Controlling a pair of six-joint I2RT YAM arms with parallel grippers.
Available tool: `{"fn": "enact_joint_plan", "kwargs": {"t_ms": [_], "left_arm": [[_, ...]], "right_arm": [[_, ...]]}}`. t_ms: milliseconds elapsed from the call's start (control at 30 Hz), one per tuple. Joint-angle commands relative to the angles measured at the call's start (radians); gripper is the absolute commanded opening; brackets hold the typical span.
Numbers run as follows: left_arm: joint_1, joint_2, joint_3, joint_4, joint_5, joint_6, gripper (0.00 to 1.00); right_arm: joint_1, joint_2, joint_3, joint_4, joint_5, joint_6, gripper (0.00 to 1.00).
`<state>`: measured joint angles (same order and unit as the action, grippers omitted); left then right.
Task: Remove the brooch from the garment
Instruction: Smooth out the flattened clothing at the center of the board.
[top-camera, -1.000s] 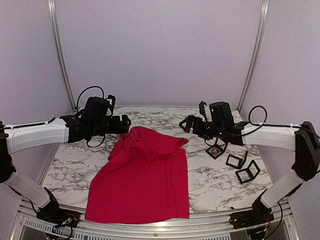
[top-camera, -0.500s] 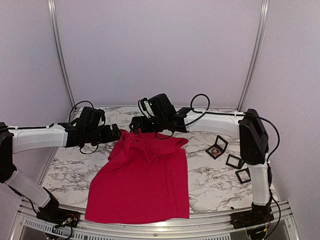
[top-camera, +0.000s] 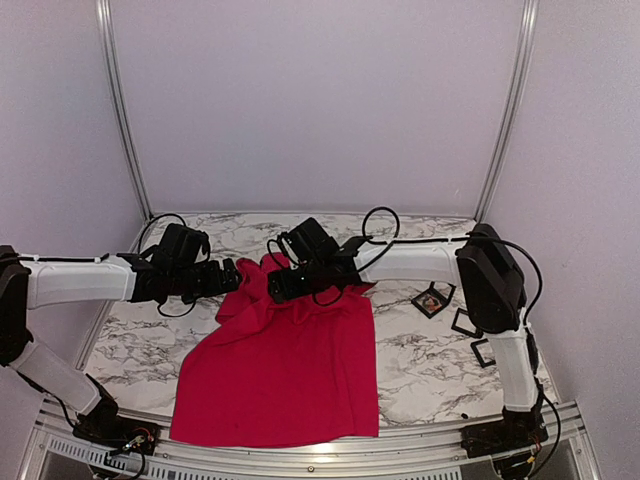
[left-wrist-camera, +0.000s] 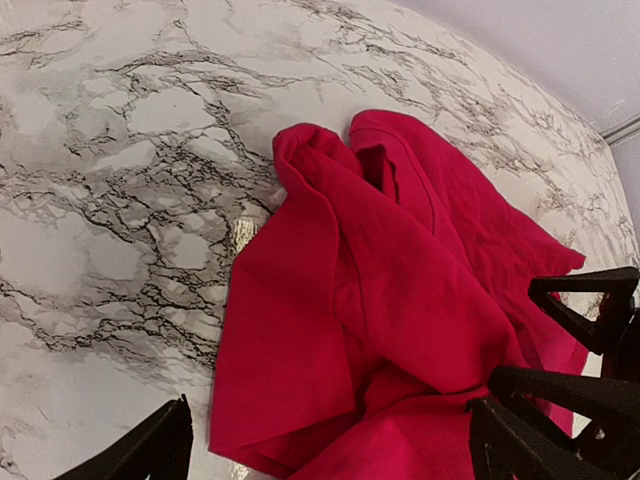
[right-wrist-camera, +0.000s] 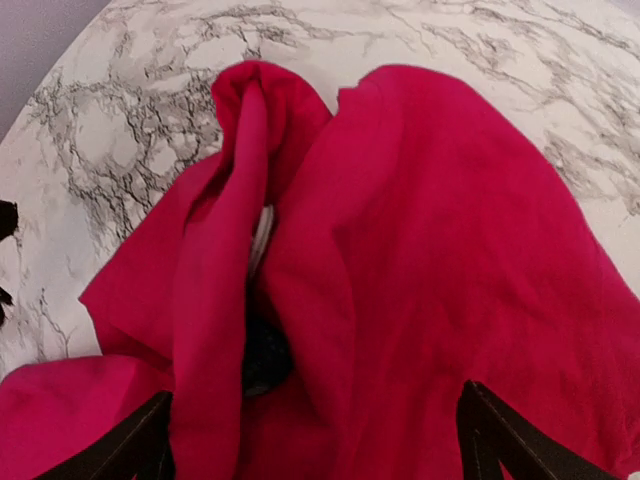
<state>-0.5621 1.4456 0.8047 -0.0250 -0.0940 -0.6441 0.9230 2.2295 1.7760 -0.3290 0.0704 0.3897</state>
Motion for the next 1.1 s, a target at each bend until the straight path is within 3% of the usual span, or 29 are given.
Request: {"fn": "enact_joint_plan", "kwargs": {"t_ms": [0, 167, 367, 633, 833, 1067], "left_arm": [[0.007, 0.001, -0.006, 0.016, 0.035, -0.002, 0.99], [0.006, 0.052, 0.01, 0.052, 0.087, -0.001, 0.99], [0.004, 0.081, 0.031, 0.06, 0.138, -0.002, 0.99], [0.004, 0.094, 0.068, 0.039, 0.144, -0.009, 0.98], [0.005, 0.103, 0.097, 0.027, 0.133, -0.028, 0.96], [0.007, 0.089, 0.113, -0.017, 0.111, -0.018, 0.96]], "right_arm": [[0.01, -0.108, -0.184, 0.05, 0.014, 0.011, 0.91], [0.01, -0.135, -0.293, 0.118, -0.028, 0.032, 0.87], [0.036, -0.146, -0.311, 0.15, -0.018, 0.024, 0.84], [0.046, -0.211, -0.328, 0.236, 0.004, 0.019, 0.72], [0.046, -0.125, -0.217, 0.214, -0.054, -0.002, 0.54], [0.042, -0.085, -0.164, 0.163, 0.05, -0.015, 0.54]]}}
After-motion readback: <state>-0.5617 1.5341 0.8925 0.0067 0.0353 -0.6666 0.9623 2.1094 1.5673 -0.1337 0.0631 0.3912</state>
